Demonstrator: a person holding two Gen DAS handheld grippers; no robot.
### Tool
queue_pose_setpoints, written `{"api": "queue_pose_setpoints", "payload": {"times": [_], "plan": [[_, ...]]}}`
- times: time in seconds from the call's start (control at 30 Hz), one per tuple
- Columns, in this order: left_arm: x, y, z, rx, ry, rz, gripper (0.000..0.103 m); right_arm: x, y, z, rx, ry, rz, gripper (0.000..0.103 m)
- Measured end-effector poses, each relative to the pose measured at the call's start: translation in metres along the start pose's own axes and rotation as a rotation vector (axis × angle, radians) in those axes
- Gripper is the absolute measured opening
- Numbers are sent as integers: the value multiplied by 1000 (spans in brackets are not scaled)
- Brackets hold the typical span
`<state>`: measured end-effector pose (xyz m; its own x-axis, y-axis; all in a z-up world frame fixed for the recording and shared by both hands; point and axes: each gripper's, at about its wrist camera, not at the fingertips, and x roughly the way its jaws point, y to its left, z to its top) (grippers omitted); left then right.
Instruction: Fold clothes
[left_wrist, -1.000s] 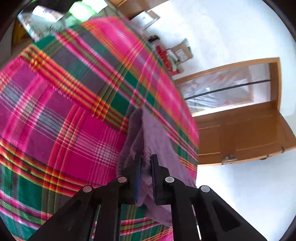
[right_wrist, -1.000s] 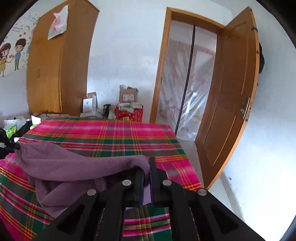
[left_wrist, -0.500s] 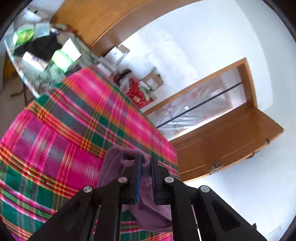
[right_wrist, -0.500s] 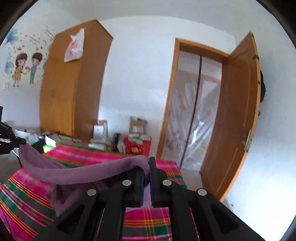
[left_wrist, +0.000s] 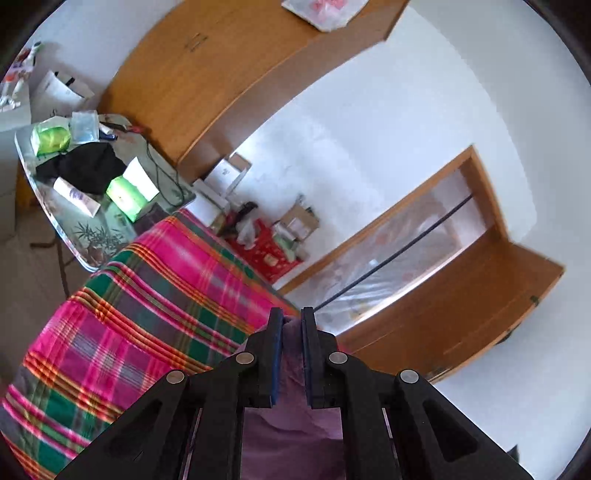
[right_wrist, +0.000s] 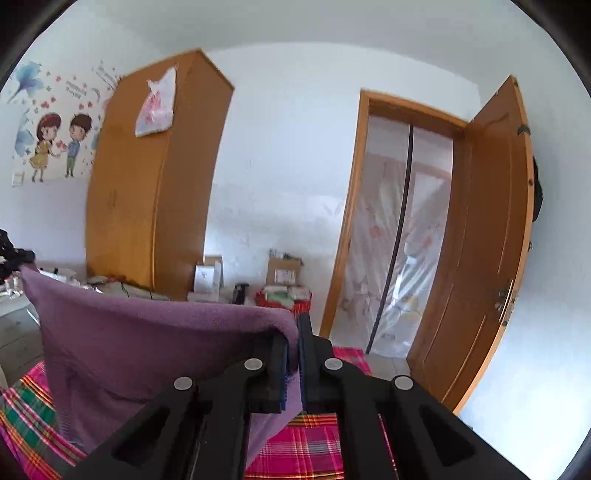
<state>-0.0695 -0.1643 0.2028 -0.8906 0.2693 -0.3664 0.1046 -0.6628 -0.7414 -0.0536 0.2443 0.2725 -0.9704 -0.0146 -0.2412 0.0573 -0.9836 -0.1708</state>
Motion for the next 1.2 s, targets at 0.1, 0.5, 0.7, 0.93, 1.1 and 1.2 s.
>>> {"api": "queue_pose_setpoints", "payload": {"times": [0.1,0.5,0.7,0.93,1.1,1.2], "plan": [[39,16,2,-19,57,63,10,42,2,-11,3,84,0,5],[161,51,20,-28,136,238,10,202,17,-44,-37,308,-42,5],[207,69,27,-24,180,317,10,257,29,-53,-69,371,-70,5],[239,104,18,-56,281,365,11,304,56,-90,-185,505,-65,5],[234,120,14,-85,325,351,21,312,47,-108,-145,600,-36,5],[222,123,8,-67,353,351,21,304,38,-111,-129,633,-17,9]]}}
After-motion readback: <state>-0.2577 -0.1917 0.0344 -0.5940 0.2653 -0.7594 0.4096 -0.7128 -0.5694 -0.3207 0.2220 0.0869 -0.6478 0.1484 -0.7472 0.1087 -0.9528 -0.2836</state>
